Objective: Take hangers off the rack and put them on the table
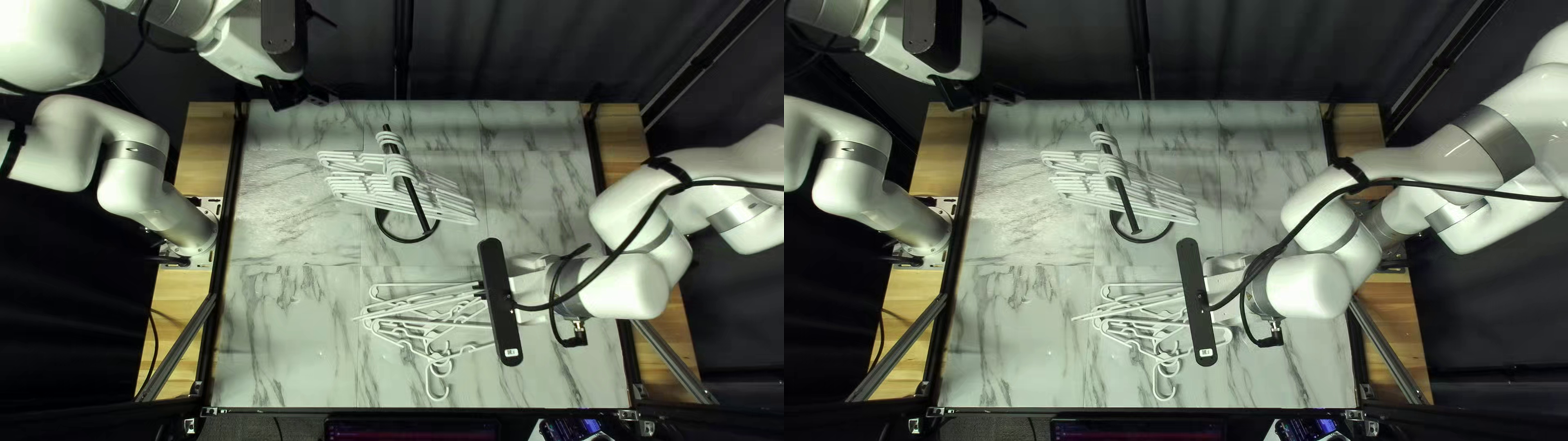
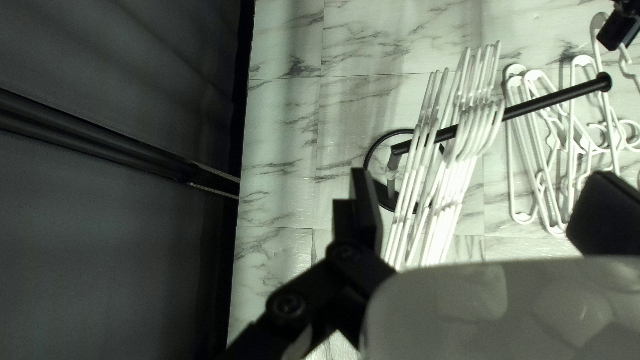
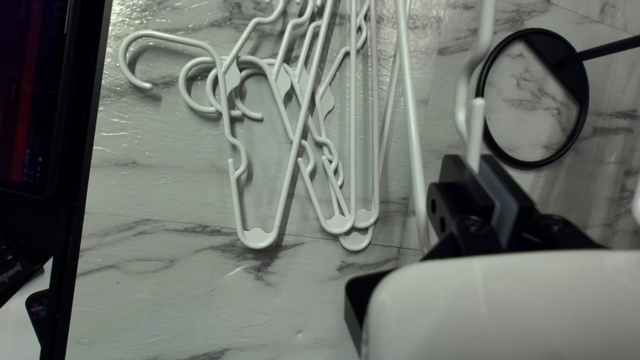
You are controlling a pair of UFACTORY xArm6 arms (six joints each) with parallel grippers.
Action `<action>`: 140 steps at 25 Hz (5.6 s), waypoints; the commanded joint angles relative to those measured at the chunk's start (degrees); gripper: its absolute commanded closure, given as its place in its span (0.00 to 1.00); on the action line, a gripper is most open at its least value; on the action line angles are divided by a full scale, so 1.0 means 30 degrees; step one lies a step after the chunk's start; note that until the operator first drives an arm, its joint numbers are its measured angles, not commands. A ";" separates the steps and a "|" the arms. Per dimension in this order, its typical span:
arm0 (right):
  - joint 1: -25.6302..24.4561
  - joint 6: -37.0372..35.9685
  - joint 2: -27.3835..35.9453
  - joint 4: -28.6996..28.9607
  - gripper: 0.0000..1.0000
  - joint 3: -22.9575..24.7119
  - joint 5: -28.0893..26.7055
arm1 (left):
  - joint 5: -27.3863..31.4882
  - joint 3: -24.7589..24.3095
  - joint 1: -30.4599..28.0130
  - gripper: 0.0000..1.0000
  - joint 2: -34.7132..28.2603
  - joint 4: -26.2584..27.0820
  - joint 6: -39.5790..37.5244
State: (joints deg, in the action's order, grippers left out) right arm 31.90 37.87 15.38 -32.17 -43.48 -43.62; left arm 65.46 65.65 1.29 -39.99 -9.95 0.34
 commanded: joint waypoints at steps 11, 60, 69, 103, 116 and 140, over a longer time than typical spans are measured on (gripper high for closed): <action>0.4381 1.1077 -0.8807 -0.8672 1.00 -0.5636 -0.7752 | 0.0000 0.0000 0.0000 0.00 0.0000 0.0000 0.0000; 0.7251 0.7525 -1.1699 -1.1514 1.00 -0.4793 -1.1452 | 0.0000 0.0000 0.0000 0.00 0.0000 0.0000 0.0000; 0.8037 0.7684 -1.2378 -1.3018 1.00 -0.3920 -1.2339 | 0.0000 0.0000 0.0000 0.00 0.0000 0.0000 0.0000; 0.8643 0.7773 -1.7611 -1.0661 0.99 -0.9302 -1.6289 | 0.0000 0.0000 0.0000 0.00 0.0000 0.0000 0.0000; 0.8519 0.7343 -1.6711 -1.0245 0.00 -0.9334 -1.5864 | 0.0000 0.0000 0.0000 0.00 0.0000 0.0000 0.0000; 0.6102 0.7756 -0.8067 -0.9989 0.00 -0.2413 -0.5800 | 0.0000 0.0000 0.0000 0.00 0.0000 0.0000 0.0000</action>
State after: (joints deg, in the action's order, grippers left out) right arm 51.36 59.49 -10.73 -61.37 -52.71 -63.76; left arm 65.46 65.65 1.29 -39.98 -9.95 0.34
